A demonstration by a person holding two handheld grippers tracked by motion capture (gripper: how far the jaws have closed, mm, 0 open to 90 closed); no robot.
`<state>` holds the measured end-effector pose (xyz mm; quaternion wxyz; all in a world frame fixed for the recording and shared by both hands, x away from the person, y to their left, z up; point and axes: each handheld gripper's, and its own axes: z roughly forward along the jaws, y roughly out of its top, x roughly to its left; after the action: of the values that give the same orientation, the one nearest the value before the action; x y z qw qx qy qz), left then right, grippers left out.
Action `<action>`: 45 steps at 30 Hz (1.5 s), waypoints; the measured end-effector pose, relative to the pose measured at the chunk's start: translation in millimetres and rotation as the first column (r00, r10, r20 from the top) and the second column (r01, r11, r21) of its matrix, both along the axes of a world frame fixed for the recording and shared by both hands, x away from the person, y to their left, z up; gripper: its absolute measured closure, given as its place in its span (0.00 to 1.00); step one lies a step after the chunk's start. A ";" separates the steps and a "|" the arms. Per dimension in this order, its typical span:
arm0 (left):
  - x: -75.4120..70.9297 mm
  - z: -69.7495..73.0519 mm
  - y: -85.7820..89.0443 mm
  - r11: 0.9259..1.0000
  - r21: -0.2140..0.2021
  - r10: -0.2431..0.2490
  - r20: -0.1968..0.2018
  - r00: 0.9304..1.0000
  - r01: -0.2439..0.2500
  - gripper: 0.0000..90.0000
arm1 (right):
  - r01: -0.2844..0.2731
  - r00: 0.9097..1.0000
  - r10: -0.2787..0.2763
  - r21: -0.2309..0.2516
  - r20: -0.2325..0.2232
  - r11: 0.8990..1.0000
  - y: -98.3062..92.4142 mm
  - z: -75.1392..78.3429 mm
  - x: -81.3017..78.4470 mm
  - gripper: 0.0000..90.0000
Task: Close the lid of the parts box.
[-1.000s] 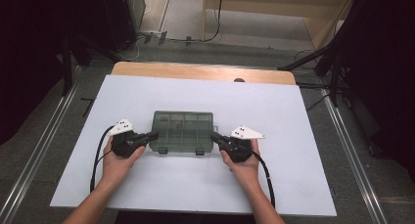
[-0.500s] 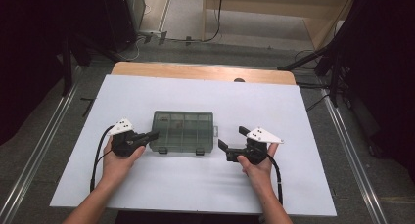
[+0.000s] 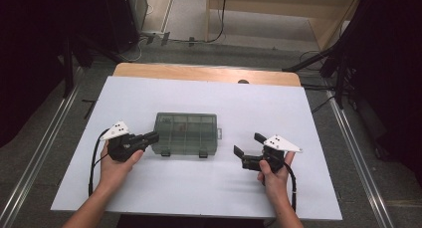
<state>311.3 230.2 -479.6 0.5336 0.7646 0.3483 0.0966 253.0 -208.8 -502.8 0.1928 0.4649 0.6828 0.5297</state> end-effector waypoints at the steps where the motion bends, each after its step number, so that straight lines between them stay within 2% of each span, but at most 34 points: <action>1: -0.8 0.2 0.4 1.000 -0.002 -0.001 0.007 1.000 0.001 0.79 | 0.003 1.000 -0.003 -0.002 0.005 1.000 -1.3 0.0 -0.5 0.05; 5: -4.5 0.6 -0.3 0.999 0.034 -0.001 0.025 1.000 0.000 0.55 | 0.013 1.000 -0.013 -0.001 -0.005 1.000 -5.5 0.1 -4.1 0.06; 7: -5.9 -0.3 0.3 1.000 0.031 -0.005 0.020 1.000 0.005 0.46 | 0.018 1.000 -0.018 -0.004 -0.002 1.000 -7.6 -0.5 -5.4 0.06; 10: -7.7 -0.6 0.4 0.999 0.044 0.019 0.016 1.000 -0.019 0.22 | 0.021 1.000 -0.021 -0.008 -0.001 1.000 -10.3 -0.5 -7.3 0.06; 13: -9.8 0.2 3.1 0.999 0.034 0.001 0.013 1.000 -0.002 0.01 | 0.027 1.000 -0.027 -0.015 -0.002 1.000 -12.4 0.0 -9.7 0.07; 17: -12.5 -1.7 5.5 1.000 0.029 0.004 0.015 1.000 -0.005 0.00 | 0.030 1.000 -0.030 -0.020 0.001 0.999 -14.3 0.2 -12.5 0.07; 21: -16.1 -4.2 8.7 0.999 0.043 0.010 0.008 1.000 -0.011 0.00 | 0.035 0.999 -0.035 -0.023 0.003 0.999 -16.9 0.8 -15.5 0.07; 26: -20.5 -2.9 12.8 0.998 0.058 0.012 0.024 1.000 -0.014 0.00 | 0.052 0.999 -0.052 -0.025 0.002 0.998 -22.3 0.0 -20.6 0.07; 31: -25.0 -2.2 17.5 0.998 0.062 0.013 0.038 0.999 -0.015 0.00 | 0.065 0.998 -0.065 -0.028 0.007 0.998 -29.6 1.5 -25.6 0.07; 45: -35.8 -4.8 37.1 0.996 0.071 0.047 0.039 0.998 -0.050 0.00 | 0.118 0.993 -0.117 -0.037 0.014 0.992 -53.4 1.8 -42.8 0.08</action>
<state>275.5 267.3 -484.3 0.5097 0.7728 0.3529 0.1362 210.2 -262.2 -501.0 0.2362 0.4975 0.6630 0.5071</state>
